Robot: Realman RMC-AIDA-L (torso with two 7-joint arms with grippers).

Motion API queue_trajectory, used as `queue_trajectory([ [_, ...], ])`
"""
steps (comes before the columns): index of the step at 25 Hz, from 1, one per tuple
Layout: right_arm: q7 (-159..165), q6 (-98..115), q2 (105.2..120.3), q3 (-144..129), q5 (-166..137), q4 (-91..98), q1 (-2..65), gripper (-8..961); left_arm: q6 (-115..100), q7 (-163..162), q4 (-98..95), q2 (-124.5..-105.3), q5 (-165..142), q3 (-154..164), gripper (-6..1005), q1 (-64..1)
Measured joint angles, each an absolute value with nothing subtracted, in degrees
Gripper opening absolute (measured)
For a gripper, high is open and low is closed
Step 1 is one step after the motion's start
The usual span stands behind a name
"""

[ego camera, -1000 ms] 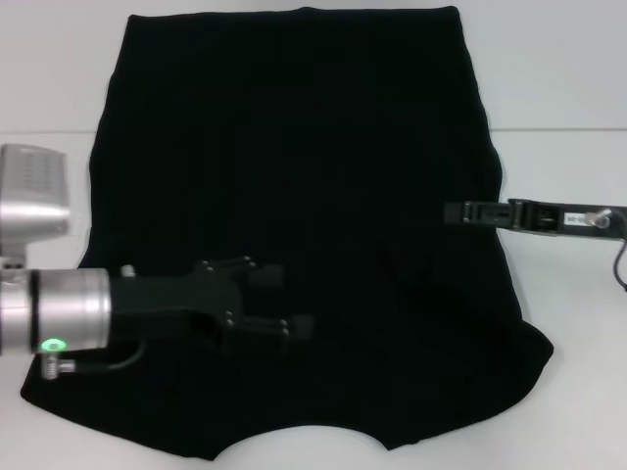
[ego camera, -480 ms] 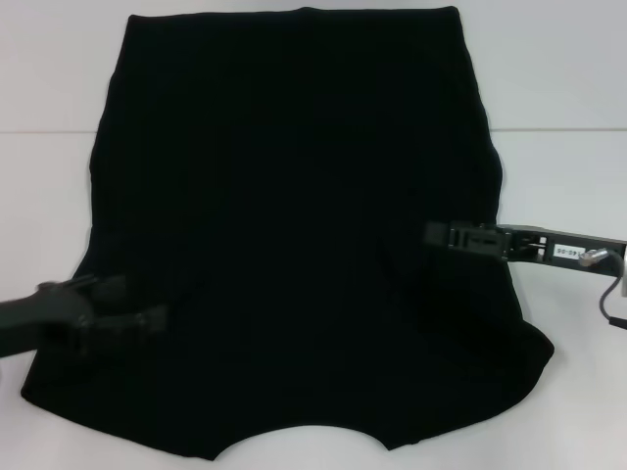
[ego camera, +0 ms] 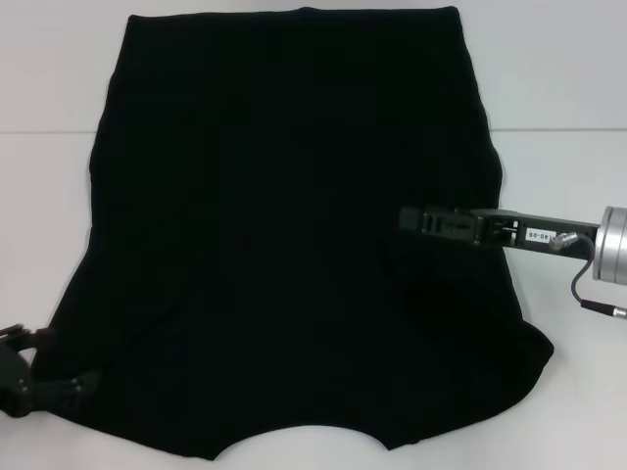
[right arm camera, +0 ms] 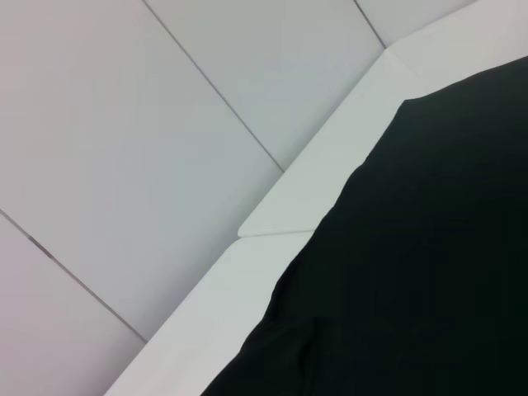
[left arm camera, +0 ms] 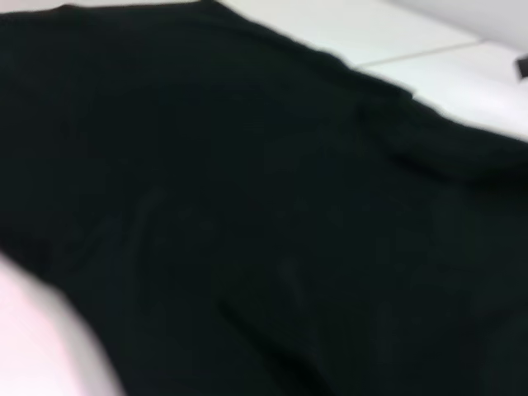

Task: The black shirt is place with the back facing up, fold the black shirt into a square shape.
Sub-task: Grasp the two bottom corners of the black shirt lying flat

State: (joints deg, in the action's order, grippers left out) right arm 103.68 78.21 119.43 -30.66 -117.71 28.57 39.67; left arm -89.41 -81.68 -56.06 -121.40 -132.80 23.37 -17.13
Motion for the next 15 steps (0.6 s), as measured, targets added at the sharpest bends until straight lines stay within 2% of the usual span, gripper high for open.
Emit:
queue_trajectory([
  [15,103.62,77.77,119.41,-31.12,-116.18,28.21,40.32,776,-85.1,-81.35,-56.6,-122.23,-136.62,22.67,950,-15.31],
])
